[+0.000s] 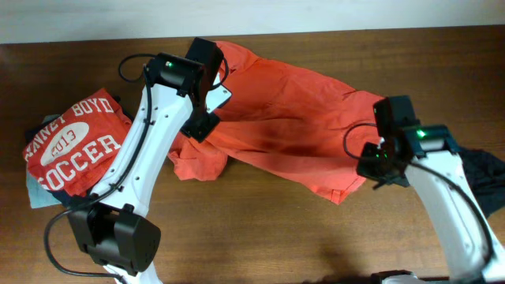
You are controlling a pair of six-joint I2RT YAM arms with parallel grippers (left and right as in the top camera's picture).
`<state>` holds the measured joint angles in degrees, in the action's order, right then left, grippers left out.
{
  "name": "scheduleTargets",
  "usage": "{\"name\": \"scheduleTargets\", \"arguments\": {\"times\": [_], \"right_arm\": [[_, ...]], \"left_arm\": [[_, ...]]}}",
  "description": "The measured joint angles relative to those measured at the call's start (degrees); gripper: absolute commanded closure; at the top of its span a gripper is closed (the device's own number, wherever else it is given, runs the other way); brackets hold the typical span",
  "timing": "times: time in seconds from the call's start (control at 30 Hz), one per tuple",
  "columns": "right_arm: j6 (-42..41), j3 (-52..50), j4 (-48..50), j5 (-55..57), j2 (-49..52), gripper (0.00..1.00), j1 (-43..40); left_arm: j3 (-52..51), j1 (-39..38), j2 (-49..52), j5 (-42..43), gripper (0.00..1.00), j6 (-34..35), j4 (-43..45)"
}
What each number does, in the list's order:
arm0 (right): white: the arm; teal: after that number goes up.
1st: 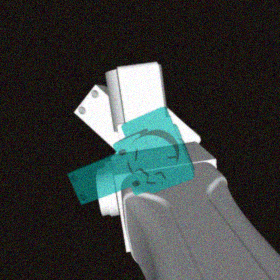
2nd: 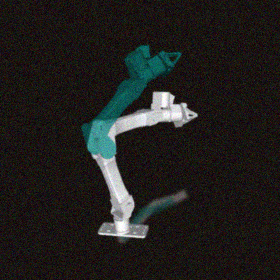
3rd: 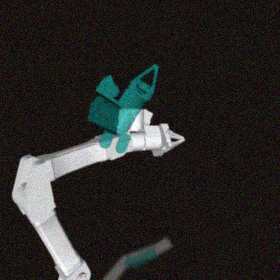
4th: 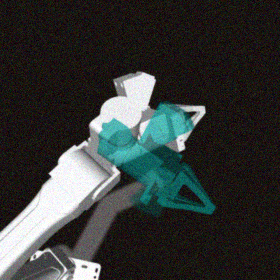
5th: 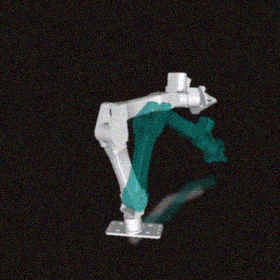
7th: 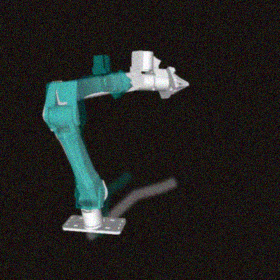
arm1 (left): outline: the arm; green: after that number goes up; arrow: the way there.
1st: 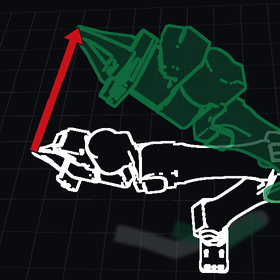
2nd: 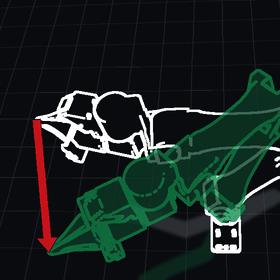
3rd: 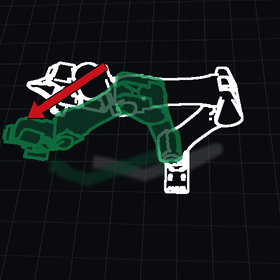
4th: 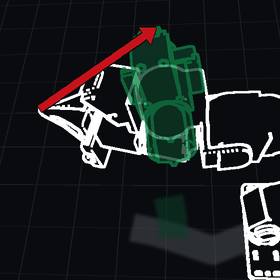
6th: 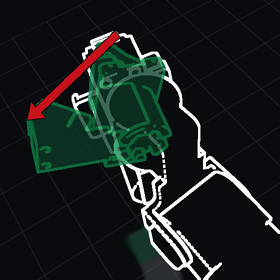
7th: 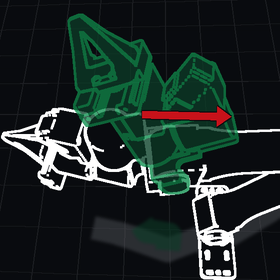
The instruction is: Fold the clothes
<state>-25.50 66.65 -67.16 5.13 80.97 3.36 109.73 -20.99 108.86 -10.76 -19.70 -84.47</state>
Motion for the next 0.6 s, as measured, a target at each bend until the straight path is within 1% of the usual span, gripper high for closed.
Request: {"name": "scheduleTargets", "arguments": {"times": [0.13,0.17,0.2,0.27,0.4,0.6], "right_arm": [[1.18,0.0,7.06,-0.98,6.93,0.96,-0.02],[1.51,0.0,9.03,-1.2,8.79,0.94,-0.02],[1.75,0.0,10.93,-1.36,10.4,0.84,0.0],[2.1,0.0,13.27,-1.7,13.18,0.7,0.0],[3.87,0.0,12.68,-2.8,17.4,0.64,-0.02],[6.78,0.0,8.24,-6.93,17.73,0.63,-0.02]], "left_arm": [[-0.02,0.0,0.0,-0.24,0.99,0.0,1.88],[0.0,0.0,0.0,-0.22,0.99,0.0,2.47],[0.0,0.0,0.0,-0.22,0.99,0.0,3.1],[0.0,0.0,0.0,-0.22,0.99,0.0,3.91],[0.0,0.0,0.0,-0.22,0.99,0.0,4.17],[0.0,0.0,0.0,-0.22,0.99,0.0,4.15]]}}
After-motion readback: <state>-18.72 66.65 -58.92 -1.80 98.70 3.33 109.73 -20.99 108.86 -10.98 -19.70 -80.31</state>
